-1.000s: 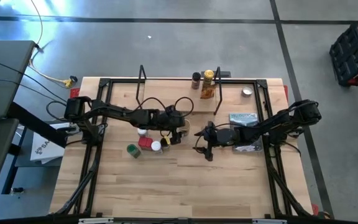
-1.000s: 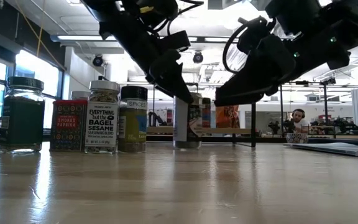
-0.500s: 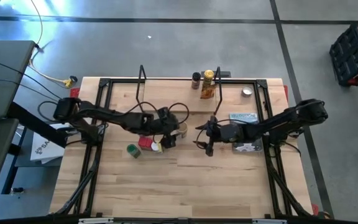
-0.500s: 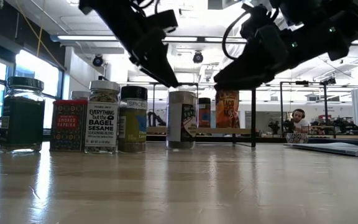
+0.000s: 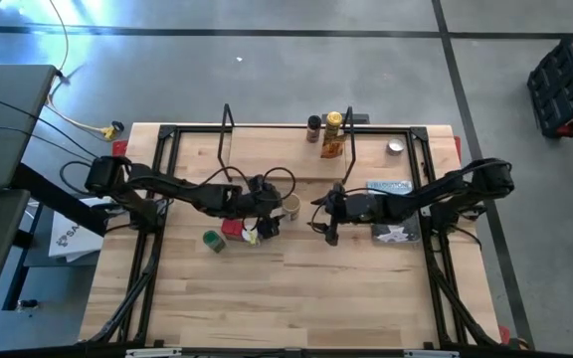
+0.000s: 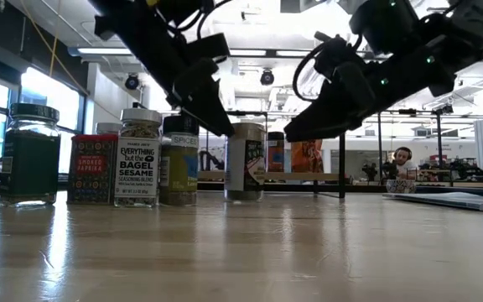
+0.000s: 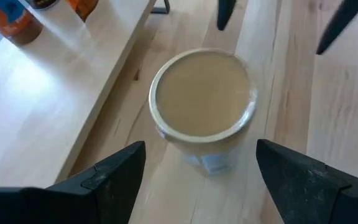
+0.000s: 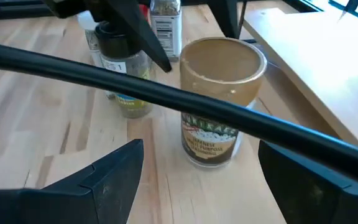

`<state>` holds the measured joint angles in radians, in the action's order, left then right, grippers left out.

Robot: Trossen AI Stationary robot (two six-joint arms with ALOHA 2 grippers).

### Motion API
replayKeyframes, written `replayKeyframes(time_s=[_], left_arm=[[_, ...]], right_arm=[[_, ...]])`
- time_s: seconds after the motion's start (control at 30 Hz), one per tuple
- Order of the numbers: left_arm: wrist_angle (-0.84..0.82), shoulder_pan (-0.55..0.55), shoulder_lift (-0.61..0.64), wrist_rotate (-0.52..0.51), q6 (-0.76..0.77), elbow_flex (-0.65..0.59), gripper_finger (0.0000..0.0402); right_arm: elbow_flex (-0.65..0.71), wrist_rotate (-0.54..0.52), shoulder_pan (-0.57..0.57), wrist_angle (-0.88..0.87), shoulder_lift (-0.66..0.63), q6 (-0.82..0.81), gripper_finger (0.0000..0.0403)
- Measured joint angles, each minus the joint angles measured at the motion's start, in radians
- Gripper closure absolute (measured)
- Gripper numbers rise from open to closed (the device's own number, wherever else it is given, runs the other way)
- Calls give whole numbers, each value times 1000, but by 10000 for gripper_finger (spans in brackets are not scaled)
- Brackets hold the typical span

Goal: Shelf spices
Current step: Put the gold seasoning bottle on the shelf

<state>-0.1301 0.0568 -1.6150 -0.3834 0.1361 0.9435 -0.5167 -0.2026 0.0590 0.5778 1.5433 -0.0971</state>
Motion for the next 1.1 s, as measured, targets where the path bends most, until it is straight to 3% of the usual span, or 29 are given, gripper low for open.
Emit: replayKeyframes(time_s=[0.3, 0.53, 0.77, 1.1], left_arm=[[33, -58, 0, 61, -54, -29, 101], [34, -93, -3, 80, -114, -29, 101], [37, -116, -3, 79, -148, -29, 101], [45, -123, -5, 26, -167, -29, 101]], right_arm=[[-3, 80, -43, 206, 128, 35, 91], [-93, 153, -85, 196, 216, 62, 91], [-124, 155, -79, 95, 201, 51, 91], [-124, 211, 31, 65, 196, 30, 91]])
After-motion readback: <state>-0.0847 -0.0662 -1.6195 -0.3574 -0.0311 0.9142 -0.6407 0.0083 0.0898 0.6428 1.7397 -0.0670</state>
